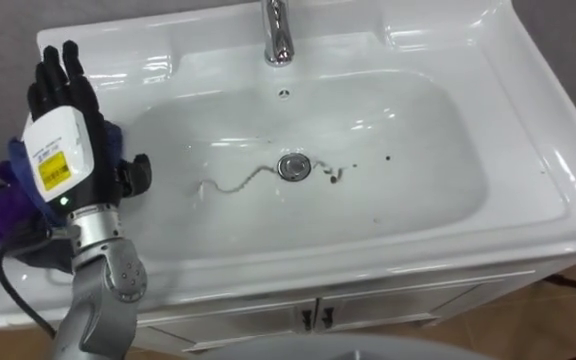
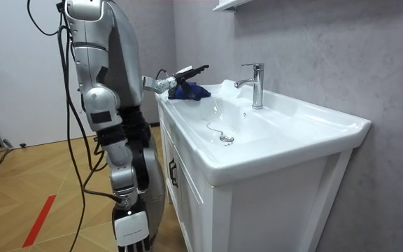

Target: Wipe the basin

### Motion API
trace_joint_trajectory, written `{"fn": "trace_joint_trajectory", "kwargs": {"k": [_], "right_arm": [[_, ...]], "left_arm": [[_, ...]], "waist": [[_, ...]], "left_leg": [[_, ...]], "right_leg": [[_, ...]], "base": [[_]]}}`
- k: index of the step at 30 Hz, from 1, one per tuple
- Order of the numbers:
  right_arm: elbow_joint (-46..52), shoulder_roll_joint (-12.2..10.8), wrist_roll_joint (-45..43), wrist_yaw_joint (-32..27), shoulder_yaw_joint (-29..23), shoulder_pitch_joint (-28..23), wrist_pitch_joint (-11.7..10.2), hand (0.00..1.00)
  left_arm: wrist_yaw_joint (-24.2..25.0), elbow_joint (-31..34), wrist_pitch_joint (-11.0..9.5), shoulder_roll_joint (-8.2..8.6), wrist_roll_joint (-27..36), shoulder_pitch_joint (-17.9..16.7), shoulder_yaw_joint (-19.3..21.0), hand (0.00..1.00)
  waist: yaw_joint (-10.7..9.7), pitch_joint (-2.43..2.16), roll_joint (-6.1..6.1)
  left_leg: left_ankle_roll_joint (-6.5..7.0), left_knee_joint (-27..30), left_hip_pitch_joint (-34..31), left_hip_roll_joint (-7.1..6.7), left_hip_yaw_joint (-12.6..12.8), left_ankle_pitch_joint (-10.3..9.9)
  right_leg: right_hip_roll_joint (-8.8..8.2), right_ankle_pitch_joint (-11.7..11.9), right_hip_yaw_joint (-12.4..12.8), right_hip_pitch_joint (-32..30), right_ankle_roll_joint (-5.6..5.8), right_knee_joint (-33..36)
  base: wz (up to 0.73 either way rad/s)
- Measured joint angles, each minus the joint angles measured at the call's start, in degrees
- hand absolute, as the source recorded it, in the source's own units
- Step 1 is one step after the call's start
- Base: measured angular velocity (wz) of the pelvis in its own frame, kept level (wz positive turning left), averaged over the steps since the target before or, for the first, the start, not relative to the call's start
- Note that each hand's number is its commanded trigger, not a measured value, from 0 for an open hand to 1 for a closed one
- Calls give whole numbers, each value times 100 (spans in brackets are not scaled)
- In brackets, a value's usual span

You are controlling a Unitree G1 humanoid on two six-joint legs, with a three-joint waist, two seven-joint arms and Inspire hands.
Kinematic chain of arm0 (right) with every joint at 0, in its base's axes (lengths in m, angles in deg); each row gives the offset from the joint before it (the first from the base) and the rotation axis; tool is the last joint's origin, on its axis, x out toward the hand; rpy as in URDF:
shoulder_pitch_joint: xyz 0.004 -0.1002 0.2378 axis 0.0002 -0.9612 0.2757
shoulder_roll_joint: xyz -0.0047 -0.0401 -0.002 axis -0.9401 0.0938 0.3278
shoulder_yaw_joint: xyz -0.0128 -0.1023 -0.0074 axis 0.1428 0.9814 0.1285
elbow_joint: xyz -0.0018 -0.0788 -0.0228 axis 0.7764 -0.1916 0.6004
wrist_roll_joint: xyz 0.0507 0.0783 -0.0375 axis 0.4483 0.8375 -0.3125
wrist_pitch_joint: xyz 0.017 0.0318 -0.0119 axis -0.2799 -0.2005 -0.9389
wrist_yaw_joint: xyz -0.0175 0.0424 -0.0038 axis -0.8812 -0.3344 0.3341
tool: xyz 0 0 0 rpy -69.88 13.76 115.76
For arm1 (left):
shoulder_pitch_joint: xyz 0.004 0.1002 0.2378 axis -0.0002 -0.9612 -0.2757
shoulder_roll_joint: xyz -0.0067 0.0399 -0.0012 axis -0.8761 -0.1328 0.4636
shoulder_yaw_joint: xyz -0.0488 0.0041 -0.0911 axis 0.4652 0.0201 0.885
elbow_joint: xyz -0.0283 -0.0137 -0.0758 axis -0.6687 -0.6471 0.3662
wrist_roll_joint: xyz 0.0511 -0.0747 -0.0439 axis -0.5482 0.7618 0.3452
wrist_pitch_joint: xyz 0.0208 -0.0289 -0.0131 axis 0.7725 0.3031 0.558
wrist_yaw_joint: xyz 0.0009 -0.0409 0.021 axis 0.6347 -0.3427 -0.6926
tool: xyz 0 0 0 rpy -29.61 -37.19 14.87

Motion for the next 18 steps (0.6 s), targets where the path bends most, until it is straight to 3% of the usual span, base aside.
{"fn": "trace_joint_trajectory", "kwargs": {"k": [7, 18], "right_arm": [[21, 7, 0, 108, 30, 11, 135, 0], [296, 24, 2, 59, 209, -21, 181, 0]], "left_arm": [[17, -95, 261, 38, -3, -53, 49, 0], [14, -556, 274, 113, -107, -63, -139, 0]], "waist": [[65, -7, 10], [96, -12, 41]], "left_leg": [[-1, 16, -110, -1, -88, 0], [-2, 14, -119, -6, -136, 1]], "right_leg": [[-2, 1, -74, -64, -1, 6], [-1, 1, -112, -14, -1, -4]], "base": [[6], [2]]}}
